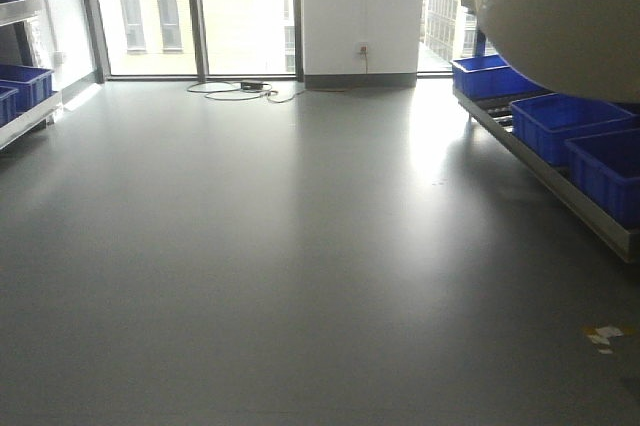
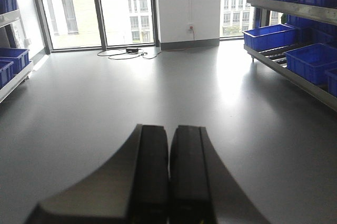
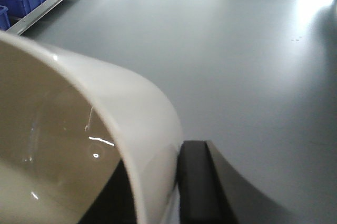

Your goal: Move white bin to right shelf second layer

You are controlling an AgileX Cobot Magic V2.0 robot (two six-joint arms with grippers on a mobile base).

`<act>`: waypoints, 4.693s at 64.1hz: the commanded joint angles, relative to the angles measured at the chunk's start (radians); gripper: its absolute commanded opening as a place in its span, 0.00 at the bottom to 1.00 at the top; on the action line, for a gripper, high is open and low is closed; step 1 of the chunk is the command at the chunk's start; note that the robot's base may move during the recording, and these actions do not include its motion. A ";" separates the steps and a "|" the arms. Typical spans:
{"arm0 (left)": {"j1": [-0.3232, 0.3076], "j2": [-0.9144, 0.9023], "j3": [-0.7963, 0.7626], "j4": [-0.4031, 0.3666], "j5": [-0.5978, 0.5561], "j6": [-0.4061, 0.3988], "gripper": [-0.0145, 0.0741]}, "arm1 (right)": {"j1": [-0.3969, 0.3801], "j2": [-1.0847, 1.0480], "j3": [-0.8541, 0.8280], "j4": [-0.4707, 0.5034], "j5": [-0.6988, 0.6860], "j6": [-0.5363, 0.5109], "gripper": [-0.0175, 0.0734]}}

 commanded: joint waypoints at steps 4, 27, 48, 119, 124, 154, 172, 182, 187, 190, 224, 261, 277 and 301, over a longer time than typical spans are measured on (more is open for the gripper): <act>0.001 -0.014 0.037 -0.005 -0.084 -0.004 0.26 | -0.006 -0.002 -0.033 0.001 -0.106 -0.002 0.25; 0.001 -0.014 0.037 -0.005 -0.084 -0.004 0.26 | -0.006 -0.002 -0.033 0.001 -0.106 -0.002 0.25; 0.001 -0.014 0.037 -0.005 -0.084 -0.004 0.26 | -0.006 -0.002 -0.033 0.001 -0.106 -0.002 0.25; 0.001 -0.014 0.037 -0.005 -0.084 -0.004 0.26 | -0.006 -0.002 -0.033 0.001 -0.106 -0.002 0.25; 0.001 -0.014 0.037 -0.005 -0.084 -0.004 0.26 | -0.006 -0.002 -0.033 0.001 -0.106 -0.002 0.25; 0.001 -0.014 0.037 -0.005 -0.084 -0.004 0.26 | -0.006 -0.002 -0.033 0.001 -0.106 -0.002 0.25; 0.001 -0.014 0.037 -0.005 -0.084 -0.004 0.26 | -0.006 -0.002 -0.033 0.001 -0.106 -0.002 0.25; 0.001 -0.014 0.037 -0.005 -0.084 -0.004 0.26 | -0.006 -0.002 -0.033 0.001 -0.106 -0.002 0.25; 0.001 -0.014 0.037 -0.005 -0.084 -0.004 0.26 | -0.006 -0.002 -0.033 0.001 -0.106 -0.002 0.25; 0.001 -0.014 0.037 -0.005 -0.084 -0.004 0.26 | -0.006 -0.002 -0.033 0.001 -0.106 -0.002 0.25; 0.001 -0.014 0.037 -0.005 -0.084 -0.004 0.26 | -0.006 -0.002 -0.033 0.001 -0.106 -0.002 0.25; 0.001 -0.014 0.037 -0.005 -0.084 -0.004 0.26 | -0.006 -0.002 -0.033 0.001 -0.106 -0.002 0.25; 0.001 -0.014 0.037 -0.005 -0.084 -0.004 0.26 | -0.006 -0.002 -0.033 0.001 -0.106 -0.002 0.25; 0.001 -0.014 0.037 -0.005 -0.084 -0.004 0.26 | -0.006 -0.002 -0.033 0.001 -0.106 -0.002 0.25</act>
